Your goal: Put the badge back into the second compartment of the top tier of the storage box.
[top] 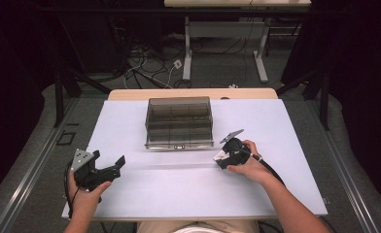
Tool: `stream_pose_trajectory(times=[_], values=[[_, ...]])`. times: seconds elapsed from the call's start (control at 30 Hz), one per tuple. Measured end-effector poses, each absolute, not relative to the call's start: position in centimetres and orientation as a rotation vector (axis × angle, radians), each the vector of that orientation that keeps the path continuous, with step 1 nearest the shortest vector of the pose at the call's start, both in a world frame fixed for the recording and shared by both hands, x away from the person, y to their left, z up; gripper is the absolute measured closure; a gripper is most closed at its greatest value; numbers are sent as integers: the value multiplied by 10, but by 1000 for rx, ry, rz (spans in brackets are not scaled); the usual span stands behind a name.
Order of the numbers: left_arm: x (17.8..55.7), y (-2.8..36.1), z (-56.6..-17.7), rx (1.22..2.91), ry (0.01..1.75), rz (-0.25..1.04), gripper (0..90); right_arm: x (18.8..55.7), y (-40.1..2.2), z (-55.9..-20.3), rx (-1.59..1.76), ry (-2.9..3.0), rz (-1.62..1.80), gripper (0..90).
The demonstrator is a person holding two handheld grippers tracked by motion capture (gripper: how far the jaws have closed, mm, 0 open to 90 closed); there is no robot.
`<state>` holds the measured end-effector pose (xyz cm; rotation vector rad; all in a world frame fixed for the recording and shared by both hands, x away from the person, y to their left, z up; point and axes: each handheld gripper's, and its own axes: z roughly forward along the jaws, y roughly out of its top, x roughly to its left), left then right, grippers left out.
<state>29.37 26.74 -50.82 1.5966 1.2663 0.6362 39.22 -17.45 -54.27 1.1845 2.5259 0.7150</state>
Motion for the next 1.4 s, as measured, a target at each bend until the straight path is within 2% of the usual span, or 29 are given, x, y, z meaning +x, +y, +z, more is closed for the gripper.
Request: stream_pose_trajectory(times=[1.4], values=[[294,267,-509,1599,1272,629,19,379,-183,-507,865,2574,733,329]])
